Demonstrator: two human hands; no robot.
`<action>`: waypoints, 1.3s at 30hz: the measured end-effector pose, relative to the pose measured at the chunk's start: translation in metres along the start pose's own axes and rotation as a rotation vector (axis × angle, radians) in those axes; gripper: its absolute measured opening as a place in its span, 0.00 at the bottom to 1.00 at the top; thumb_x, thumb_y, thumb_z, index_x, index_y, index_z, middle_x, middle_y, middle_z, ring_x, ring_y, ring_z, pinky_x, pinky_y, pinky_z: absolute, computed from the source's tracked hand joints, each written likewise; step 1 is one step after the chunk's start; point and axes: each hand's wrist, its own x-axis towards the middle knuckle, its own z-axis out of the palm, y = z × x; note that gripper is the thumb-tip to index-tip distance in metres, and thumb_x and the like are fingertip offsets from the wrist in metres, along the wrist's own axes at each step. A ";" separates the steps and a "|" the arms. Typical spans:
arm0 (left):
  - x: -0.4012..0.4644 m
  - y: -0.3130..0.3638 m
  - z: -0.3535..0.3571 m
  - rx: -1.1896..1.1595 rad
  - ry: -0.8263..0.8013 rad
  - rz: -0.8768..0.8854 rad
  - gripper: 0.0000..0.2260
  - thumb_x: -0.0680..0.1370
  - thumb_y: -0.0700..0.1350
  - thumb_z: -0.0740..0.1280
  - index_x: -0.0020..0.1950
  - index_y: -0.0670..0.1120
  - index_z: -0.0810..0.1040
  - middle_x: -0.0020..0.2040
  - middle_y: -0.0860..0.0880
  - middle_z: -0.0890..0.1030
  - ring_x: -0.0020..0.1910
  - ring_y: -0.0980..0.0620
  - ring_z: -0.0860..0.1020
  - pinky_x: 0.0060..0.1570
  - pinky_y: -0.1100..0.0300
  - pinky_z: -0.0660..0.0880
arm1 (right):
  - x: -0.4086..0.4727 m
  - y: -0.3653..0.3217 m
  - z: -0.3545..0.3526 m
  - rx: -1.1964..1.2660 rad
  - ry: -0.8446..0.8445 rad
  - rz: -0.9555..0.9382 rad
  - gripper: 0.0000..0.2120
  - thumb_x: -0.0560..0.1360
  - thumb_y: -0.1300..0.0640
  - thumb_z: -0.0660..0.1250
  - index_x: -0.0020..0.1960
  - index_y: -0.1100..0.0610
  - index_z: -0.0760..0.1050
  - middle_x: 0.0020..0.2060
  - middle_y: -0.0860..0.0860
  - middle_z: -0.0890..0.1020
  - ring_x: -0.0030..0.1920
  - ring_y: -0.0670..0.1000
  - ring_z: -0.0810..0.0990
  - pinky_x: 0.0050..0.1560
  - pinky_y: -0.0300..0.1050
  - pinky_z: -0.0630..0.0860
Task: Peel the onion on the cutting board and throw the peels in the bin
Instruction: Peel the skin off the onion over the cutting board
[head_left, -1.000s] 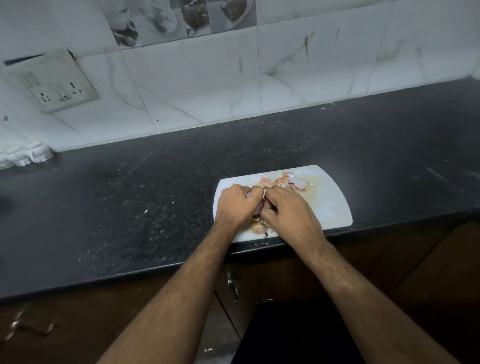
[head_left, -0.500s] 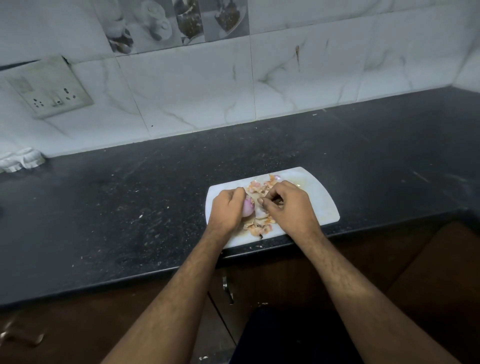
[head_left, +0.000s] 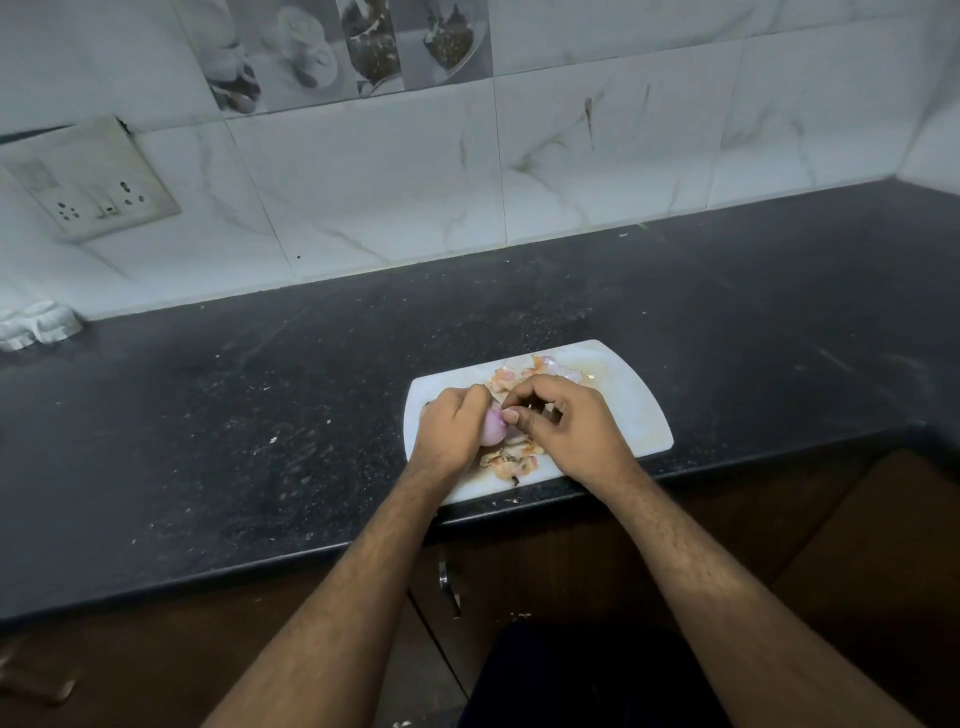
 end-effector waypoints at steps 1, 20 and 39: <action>0.000 -0.001 0.000 -0.006 -0.010 -0.004 0.18 0.74 0.58 0.59 0.33 0.47 0.77 0.33 0.50 0.78 0.36 0.50 0.74 0.41 0.48 0.72 | 0.000 0.001 0.000 0.000 0.001 -0.010 0.05 0.76 0.57 0.74 0.48 0.47 0.83 0.45 0.39 0.85 0.50 0.44 0.82 0.52 0.47 0.79; -0.005 0.009 0.004 0.213 0.046 0.097 0.19 0.78 0.52 0.59 0.27 0.49 0.69 0.27 0.53 0.71 0.27 0.57 0.68 0.33 0.57 0.66 | -0.002 0.006 0.006 -0.448 -0.071 -0.231 0.12 0.75 0.70 0.61 0.50 0.54 0.73 0.47 0.46 0.77 0.50 0.47 0.68 0.56 0.38 0.62; -0.002 0.003 -0.002 -0.128 0.057 0.008 0.18 0.78 0.55 0.60 0.45 0.46 0.85 0.44 0.43 0.88 0.49 0.38 0.86 0.56 0.39 0.83 | 0.003 0.010 0.006 -0.266 0.010 -0.022 0.17 0.81 0.66 0.60 0.63 0.50 0.78 0.56 0.42 0.81 0.59 0.40 0.75 0.60 0.31 0.70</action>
